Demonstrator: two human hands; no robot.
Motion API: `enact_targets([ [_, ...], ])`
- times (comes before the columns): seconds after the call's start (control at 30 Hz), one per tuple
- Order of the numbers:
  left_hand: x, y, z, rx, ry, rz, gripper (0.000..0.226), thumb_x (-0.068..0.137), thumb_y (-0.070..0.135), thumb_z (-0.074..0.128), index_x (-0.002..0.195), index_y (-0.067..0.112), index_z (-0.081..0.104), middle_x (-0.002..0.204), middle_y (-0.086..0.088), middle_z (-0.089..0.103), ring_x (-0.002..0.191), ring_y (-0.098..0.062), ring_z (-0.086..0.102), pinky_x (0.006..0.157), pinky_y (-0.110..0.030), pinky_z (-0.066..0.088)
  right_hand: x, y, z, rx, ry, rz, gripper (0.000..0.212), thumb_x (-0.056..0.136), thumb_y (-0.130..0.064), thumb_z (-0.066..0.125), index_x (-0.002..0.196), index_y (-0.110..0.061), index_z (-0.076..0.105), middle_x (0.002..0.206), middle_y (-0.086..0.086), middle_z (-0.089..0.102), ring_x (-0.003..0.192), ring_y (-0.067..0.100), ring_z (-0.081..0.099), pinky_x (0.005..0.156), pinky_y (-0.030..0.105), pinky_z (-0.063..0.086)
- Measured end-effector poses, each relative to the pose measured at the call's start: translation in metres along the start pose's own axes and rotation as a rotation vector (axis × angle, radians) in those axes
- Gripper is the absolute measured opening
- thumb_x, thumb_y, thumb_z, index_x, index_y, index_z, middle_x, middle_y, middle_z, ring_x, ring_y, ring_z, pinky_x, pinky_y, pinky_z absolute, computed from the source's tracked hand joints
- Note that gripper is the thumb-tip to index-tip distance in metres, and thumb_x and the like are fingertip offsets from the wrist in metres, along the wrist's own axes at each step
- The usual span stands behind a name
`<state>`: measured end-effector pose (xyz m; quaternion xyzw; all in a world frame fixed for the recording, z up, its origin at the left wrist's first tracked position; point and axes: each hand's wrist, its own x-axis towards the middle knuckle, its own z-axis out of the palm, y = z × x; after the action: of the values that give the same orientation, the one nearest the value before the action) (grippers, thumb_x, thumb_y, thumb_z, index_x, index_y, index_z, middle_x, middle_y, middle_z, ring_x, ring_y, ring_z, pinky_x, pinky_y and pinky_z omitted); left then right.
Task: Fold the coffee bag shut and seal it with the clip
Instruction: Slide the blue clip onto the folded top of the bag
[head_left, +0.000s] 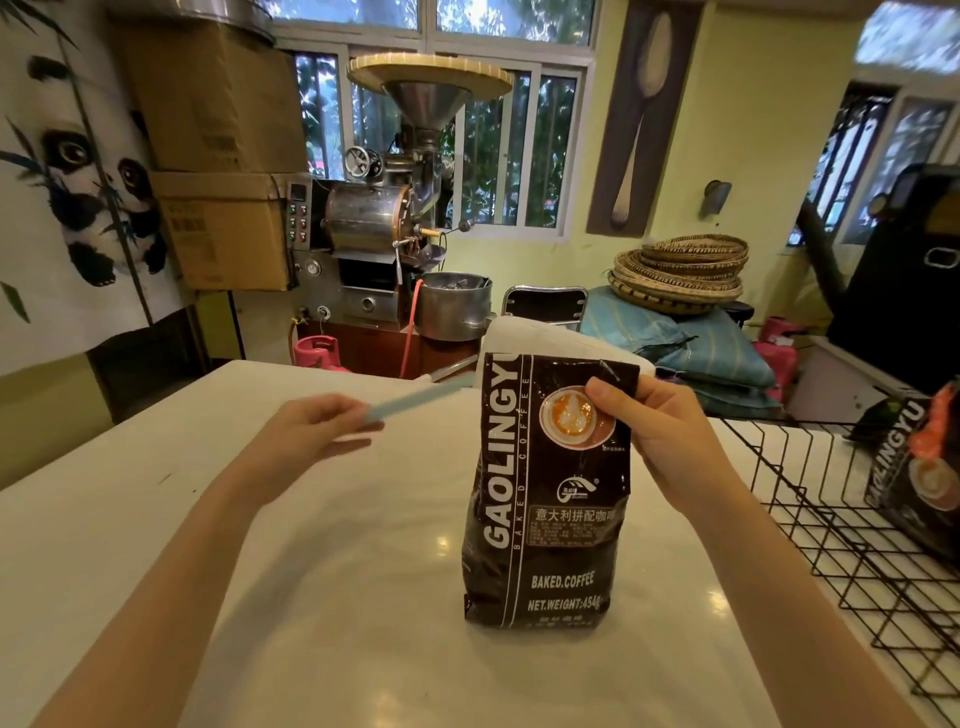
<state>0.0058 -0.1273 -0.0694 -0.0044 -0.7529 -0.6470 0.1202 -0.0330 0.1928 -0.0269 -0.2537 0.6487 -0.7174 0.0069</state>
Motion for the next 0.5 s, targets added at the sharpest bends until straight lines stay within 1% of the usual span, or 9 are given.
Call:
enact_targets([
  [0.07,-0.003,0.027,0.009,-0.168,-0.037,0.076,0.015,0.074,0.024,0.060,0.083,0.021,0.071,0.094,-0.004,0.072,0.092,-0.017,0.068,0.065,-0.019,0.056,0.000,0.001,0.000,0.002,0.009,-0.003,0.021,0.068,-0.031,0.067,0.085,-0.021,0.073,0.082,-0.002,0.077,0.083,0.015,0.072,0.064,0.017,0.054],
  [0.1,-0.004,0.039,0.017,-0.198,-0.073,0.116,0.015,0.073,0.026,0.060,0.082,0.022,0.071,0.096,-0.002,0.072,0.093,-0.017,0.068,0.066,-0.020,0.056,0.000,0.001,-0.001,0.001,0.010,-0.006,0.021,0.068,-0.031,0.067,0.085,-0.021,0.073,0.083,-0.002,0.077,0.083,0.015,0.072,0.064,0.017,0.054],
  [0.2,-0.011,0.061,0.042,-0.152,-0.166,0.231,0.016,0.073,0.029,0.060,0.084,0.024,0.070,0.097,0.002,0.072,0.096,-0.015,0.066,0.071,-0.023,0.056,0.001,0.001,-0.001,-0.001,-0.001,-0.017,0.020,0.070,-0.029,0.066,0.086,-0.020,0.073,0.083,-0.002,0.077,0.083,0.015,0.072,0.064,0.016,0.054],
  [0.27,-0.014,0.069,0.058,-0.078,-0.173,0.294,0.015,0.071,0.031,0.061,0.084,0.025,0.069,0.097,0.000,0.071,0.096,-0.015,0.065,0.075,-0.025,0.056,0.001,0.002,-0.002,-0.007,-0.001,-0.014,0.019,0.071,-0.029,0.066,0.086,-0.020,0.073,0.082,-0.002,0.077,0.082,0.015,0.072,0.064,0.017,0.054],
  [0.33,-0.015,0.074,0.072,0.006,-0.149,0.346,0.014,0.070,0.032,0.062,0.081,0.027,0.069,0.090,0.002,0.071,0.092,-0.015,0.064,0.078,-0.028,0.056,0.001,0.002,-0.002,-0.032,0.010,-0.006,0.018,0.070,-0.030,0.066,0.085,-0.022,0.073,0.080,-0.003,0.077,0.081,0.014,0.072,0.066,0.018,0.054],
  [0.43,-0.014,0.078,0.086,0.045,-0.130,0.381,0.012,0.069,0.030,0.063,0.079,0.024,0.066,0.083,0.009,0.069,0.087,-0.012,0.063,0.076,-0.026,0.055,0.001,0.003,-0.004,-0.044,0.033,0.002,0.017,0.070,-0.030,0.065,0.083,-0.025,0.073,0.079,-0.004,0.077,0.083,0.014,0.071,0.075,0.025,0.053],
  [0.5,-0.013,0.079,0.091,-0.020,-0.139,0.379,0.014,0.067,0.025,0.065,0.081,0.021,0.061,0.076,0.009,0.071,0.082,-0.011,0.066,0.070,-0.022,0.055,0.001,0.003,-0.004,-0.038,0.040,0.002,0.019,0.069,-0.030,0.065,0.084,-0.023,0.073,0.078,-0.003,0.077,0.084,0.015,0.071,0.079,0.030,0.051],
])
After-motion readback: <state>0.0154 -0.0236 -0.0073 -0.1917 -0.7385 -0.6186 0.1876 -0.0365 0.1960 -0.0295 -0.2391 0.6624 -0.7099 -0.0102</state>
